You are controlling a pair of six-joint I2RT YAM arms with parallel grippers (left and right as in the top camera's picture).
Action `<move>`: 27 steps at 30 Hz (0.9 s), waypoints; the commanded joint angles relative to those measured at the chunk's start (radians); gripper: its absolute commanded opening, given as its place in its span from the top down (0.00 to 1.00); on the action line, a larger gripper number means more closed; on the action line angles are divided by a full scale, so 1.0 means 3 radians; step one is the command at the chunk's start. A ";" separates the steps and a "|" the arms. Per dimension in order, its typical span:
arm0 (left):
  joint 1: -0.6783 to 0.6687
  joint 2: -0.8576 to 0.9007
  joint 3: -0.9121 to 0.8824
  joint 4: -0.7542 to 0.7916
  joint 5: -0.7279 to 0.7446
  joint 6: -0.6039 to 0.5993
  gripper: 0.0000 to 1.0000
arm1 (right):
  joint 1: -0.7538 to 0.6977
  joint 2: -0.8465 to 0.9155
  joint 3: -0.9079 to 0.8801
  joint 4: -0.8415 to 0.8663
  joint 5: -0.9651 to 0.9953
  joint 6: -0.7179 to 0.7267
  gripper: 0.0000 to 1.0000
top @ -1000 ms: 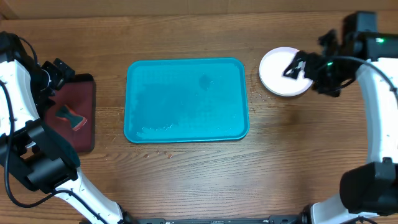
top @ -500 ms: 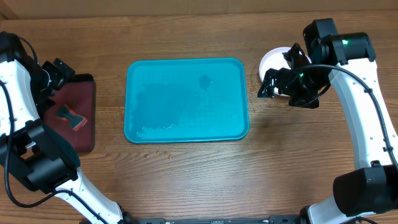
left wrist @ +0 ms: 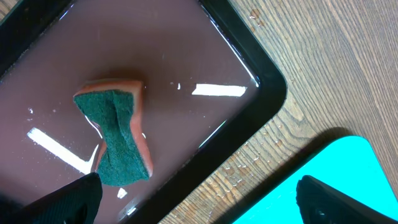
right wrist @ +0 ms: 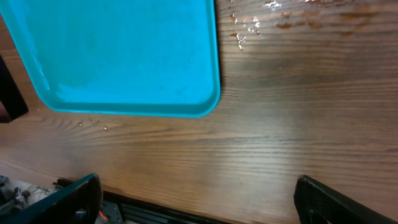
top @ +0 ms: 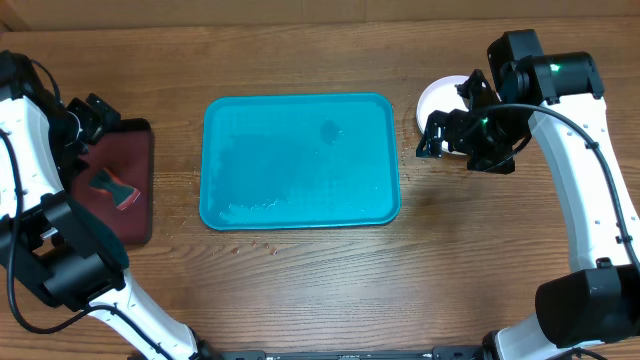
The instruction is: Clean dirty plates on tray and stack at the side
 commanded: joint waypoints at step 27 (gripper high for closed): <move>0.0011 -0.0055 -0.0014 0.0004 0.0038 0.0064 0.00 | 0.0090 -0.1850 -0.1586 0.1911 0.0244 -0.0197 0.00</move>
